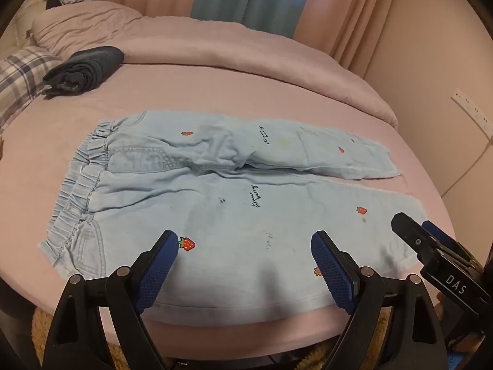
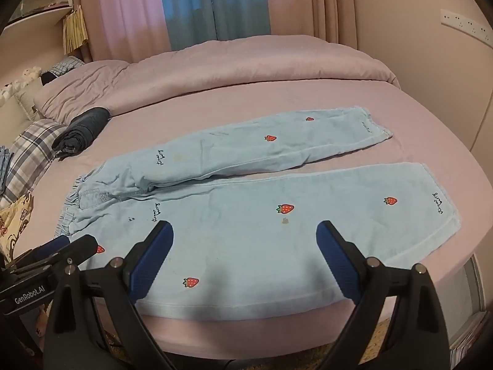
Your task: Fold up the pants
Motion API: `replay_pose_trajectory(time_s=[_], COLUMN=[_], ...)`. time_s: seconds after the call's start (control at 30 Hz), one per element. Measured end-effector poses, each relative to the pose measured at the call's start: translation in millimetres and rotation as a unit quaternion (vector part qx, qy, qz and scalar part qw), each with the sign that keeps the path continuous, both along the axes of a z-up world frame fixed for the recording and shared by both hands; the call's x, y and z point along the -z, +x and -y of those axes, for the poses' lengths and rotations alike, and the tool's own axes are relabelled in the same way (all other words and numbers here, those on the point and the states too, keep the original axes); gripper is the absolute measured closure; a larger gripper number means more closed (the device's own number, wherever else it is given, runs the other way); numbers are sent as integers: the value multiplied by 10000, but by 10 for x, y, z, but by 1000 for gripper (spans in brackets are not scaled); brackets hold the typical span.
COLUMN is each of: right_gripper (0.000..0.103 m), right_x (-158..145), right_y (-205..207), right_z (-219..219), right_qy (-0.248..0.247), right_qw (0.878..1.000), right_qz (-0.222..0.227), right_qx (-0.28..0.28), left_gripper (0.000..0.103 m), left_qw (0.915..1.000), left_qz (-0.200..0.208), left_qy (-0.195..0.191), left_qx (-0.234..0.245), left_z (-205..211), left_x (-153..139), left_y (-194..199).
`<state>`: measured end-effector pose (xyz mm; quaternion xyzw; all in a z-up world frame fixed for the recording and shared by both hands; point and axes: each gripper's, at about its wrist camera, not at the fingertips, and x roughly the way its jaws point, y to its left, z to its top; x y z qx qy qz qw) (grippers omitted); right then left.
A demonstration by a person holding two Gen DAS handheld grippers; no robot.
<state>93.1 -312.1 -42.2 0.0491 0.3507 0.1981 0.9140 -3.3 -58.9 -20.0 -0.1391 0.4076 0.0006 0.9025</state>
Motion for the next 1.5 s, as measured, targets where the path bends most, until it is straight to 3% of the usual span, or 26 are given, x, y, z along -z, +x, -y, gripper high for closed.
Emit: replay_pose_trajectory(time_s=[1.5], right_gripper=[9], right_x=[79], right_y=[-16], right_z=[-111], right_qy=[-109], right_qw=[9999], right_qz=[19], right_qx=[-31], left_gripper=[15], left_qw=[9987], left_qz=[-177], left_qy=[460], left_qx=[-103], left_z=[63], left_x=[50], left_y=[33])
